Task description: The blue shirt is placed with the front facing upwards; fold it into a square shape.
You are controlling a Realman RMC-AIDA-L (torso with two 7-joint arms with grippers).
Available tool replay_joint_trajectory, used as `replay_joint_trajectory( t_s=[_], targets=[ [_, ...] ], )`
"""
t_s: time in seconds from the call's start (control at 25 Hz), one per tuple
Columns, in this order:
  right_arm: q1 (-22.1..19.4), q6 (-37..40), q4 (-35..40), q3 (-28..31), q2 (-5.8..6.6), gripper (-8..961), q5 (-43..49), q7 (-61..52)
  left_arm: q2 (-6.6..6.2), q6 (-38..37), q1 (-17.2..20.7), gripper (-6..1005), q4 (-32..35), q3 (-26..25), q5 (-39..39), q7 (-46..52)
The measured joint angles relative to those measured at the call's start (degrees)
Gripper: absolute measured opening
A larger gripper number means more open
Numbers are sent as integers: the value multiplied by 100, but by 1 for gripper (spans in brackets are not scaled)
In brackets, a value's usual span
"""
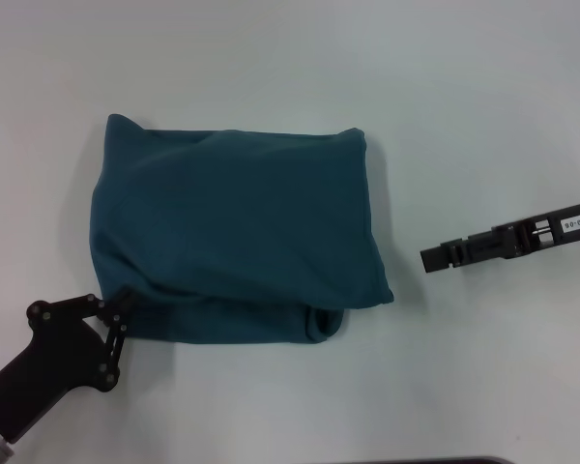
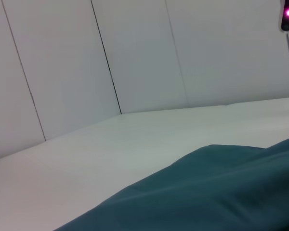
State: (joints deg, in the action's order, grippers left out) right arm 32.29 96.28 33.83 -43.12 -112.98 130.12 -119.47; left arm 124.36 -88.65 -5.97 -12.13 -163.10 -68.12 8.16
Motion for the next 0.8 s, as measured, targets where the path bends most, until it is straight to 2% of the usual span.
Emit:
replay_joint_trajectory(
  t_s=[0.16, 0.4, 0.8],
  targets=[
    [48, -43, -34, -33, -23, 851, 119, -89, 0, -55, 15, 5, 0, -17, 0, -2],
    [154, -23, -40, -40, -221, 850, 113, -39, 0, -82, 33, 5, -5, -18, 0, -7],
    [263, -361, -86, 9, -372, 849, 84, -283, 7, -111, 56, 5, -1, -11, 3, -147]
  ],
)
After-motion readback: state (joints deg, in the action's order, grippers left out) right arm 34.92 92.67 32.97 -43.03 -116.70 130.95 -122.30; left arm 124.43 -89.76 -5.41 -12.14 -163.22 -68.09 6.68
